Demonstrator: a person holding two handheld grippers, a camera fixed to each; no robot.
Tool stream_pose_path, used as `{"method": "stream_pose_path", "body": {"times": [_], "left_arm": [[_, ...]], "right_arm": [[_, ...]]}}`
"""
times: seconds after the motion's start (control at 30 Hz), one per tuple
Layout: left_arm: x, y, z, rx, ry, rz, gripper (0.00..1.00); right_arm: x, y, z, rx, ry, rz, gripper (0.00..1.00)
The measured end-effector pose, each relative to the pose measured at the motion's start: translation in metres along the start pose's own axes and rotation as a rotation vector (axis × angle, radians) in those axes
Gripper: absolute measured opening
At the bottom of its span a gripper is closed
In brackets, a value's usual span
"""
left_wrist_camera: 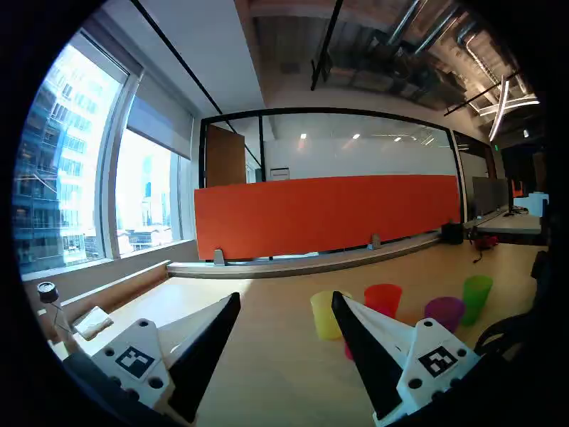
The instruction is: Pour water
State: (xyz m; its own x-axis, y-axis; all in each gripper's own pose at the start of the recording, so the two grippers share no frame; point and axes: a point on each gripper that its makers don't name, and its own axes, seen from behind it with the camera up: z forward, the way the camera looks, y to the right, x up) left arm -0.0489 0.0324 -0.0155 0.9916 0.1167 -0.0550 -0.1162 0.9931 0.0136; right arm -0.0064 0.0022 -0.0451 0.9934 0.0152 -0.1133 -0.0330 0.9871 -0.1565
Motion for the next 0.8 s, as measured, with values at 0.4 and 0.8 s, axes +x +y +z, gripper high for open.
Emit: {"method": "stream_pose_path", "body": {"times": [0.4, 0.8], "left_arm": [[-0.017, -0.001, 0.001, -0.006, -0.012, -0.011, 0.95], [-0.029, 0.000, 0.000, -0.015, -0.024, -0.041, 0.95]], "right_arm": [[-0.002, -0.003, 0.000, 0.002, -0.006, 0.004, 0.99], [-0.002, -0.008, 0.000, 0.007, -0.011, -0.002, 0.99]]}}
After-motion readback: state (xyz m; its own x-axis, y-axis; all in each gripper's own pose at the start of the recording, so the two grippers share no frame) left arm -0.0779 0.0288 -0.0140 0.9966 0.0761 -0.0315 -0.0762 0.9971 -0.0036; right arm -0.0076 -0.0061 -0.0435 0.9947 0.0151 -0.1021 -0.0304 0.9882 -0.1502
